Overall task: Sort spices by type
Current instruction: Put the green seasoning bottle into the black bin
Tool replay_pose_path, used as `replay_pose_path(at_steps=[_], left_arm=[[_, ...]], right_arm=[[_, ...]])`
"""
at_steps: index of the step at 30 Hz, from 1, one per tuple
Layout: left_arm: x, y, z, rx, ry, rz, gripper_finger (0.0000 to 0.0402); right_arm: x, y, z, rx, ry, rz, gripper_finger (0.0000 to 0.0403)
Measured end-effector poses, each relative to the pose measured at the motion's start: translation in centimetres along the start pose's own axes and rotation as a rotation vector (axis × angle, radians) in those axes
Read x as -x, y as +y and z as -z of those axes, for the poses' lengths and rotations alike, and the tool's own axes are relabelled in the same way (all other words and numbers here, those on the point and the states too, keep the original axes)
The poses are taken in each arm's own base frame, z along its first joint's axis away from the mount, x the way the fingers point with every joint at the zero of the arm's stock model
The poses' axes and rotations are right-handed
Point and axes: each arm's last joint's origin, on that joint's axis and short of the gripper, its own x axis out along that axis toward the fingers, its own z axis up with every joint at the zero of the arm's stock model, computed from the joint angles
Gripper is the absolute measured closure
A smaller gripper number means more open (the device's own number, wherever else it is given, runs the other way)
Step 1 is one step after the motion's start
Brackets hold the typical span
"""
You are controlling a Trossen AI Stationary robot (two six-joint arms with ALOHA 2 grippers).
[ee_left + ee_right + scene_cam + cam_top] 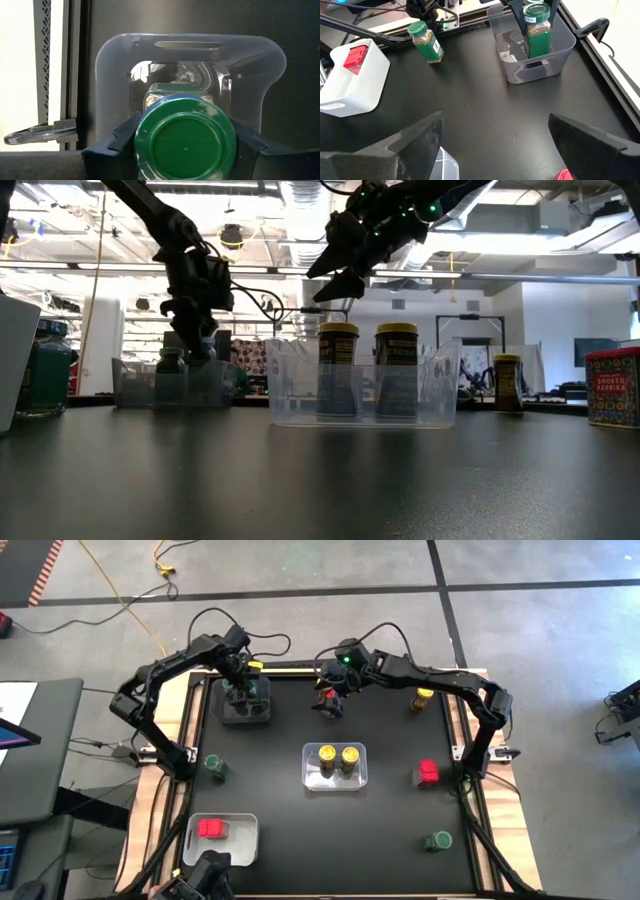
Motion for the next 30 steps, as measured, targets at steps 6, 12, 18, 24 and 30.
replay_pose_path(at_steps=[6,12,18,24,30], left_arm=[[-0.1,0.1,0.0,0.0,-0.001,-0.004,0.0208],[-1.6,0.4,0.3,0.065,0.044,0.036,0.0208],[-1.7,0.5,-0.1,0.035,0.04,0.019,0.0208],[-1.7,0.6,0.0,0.003,0.054,0.007,0.0208],[-1.7,0.8,0.0,0.002,0.056,-0.022,0.0201]], right_arm=[[0.0,0.0,-0.1,0.002,-0.005,0.0,0.0017],[0.0,0.0,0.0,0.002,-0.004,0.0,0.0017],[0.0,0.0,0.0,0.002,-0.003,0.0,0.0017],[0.0,0.0,0.0,0.001,-0.003,0.0,0.0017],[0.0,0.0,0.0,0.001,-0.003,0.0,0.0017]])
